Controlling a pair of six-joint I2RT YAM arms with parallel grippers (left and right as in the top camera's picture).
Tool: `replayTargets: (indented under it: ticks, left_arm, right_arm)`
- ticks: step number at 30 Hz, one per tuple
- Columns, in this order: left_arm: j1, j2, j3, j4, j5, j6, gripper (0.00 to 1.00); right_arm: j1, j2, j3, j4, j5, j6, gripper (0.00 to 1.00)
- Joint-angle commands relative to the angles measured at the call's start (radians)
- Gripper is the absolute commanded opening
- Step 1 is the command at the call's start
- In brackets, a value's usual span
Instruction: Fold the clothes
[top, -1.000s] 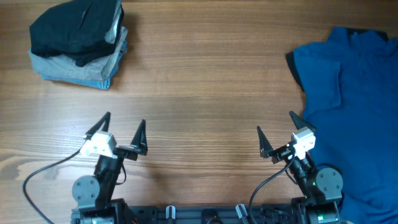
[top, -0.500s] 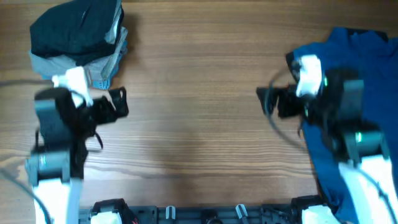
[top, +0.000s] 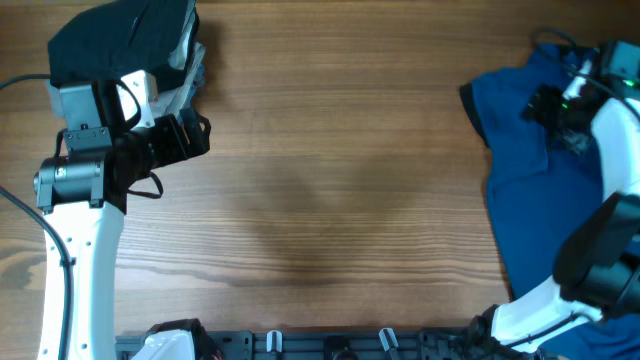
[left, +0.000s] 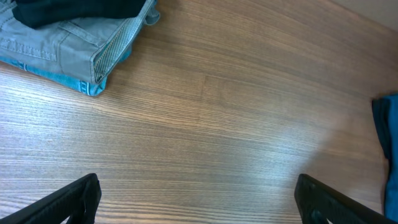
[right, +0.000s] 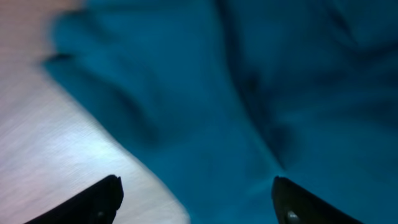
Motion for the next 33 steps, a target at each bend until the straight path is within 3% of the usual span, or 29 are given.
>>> replayTargets:
  ticks: [1, 6, 8, 10, 11, 12, 13, 21, 23, 26, 29, 31, 33]
  left_arm:
    - [-0.004, 0.002, 0.023, -0.007, 0.02, 0.005, 1.0]
    - [-0.004, 0.002, 0.022, -0.02, 0.02, 0.005, 1.0]
    - [-0.004, 0.002, 0.022, -0.022, 0.02, 0.005, 1.0]
    - [-0.004, 0.002, 0.022, -0.023, 0.02, 0.005, 1.0]
    - [-0.004, 0.002, 0.022, -0.023, 0.019, 0.005, 1.0]
    - [-0.004, 0.002, 0.022, -0.024, 0.019, 0.005, 1.0]
    - [-0.004, 0.002, 0.023, -0.023, 0.019, 0.005, 1.0]
    - [0.076, -0.071, 0.138, -0.045, 0.032, -0.006, 0.99]
    - [0.076, -0.099, 0.146, -0.046, 0.031, 0.003, 1.0]
    - [0.076, -0.129, 0.146, -0.045, -0.04, 0.006, 1.0]
    - [0.076, -0.162, 0.146, -0.021, -0.166, 0.006, 1.0]
    - [0.076, -0.179, 0.146, 0.015, -0.183, 0.006, 1.0]
    - [0.076, -0.185, 0.146, 0.058, -0.19, 0.009, 1.0]
  right_arm:
    - [-0.082, 0.101, 0.01, -0.047, -0.086, 0.016, 0.79]
    - [-0.115, 0.247, 0.008, 0.028, -0.124, 0.008, 0.79]
    - [-0.115, 0.249, 0.008, 0.03, -0.13, 0.0, 0.72]
    - [-0.115, 0.249, 0.008, 0.046, -0.225, -0.053, 0.36]
    - [-0.115, 0.246, 0.009, 0.054, -0.285, -0.068, 0.25]
    - [-0.115, 0.235, 0.009, 0.064, -0.37, -0.092, 0.08]
    - [-0.115, 0.212, 0.011, 0.065, -0.439, -0.095, 0.04]
    - [-0.087, -0.25, 0.011, 0.201, -0.767, -0.113, 0.04]
    - [0.007, -0.377, 0.011, 0.18, -0.805, -0.096, 0.04]
    - [0.346, -0.478, 0.011, 0.086, -0.788, -0.124, 0.04]
    - [0.853, -0.456, 0.01, 0.013, -0.622, -0.087, 0.09]
    - [1.178, -0.402, 0.01, 0.035, -0.521, -0.082, 0.35]
    - [1.317, -0.393, 0.011, 0.036, -0.3, -0.048, 0.53]
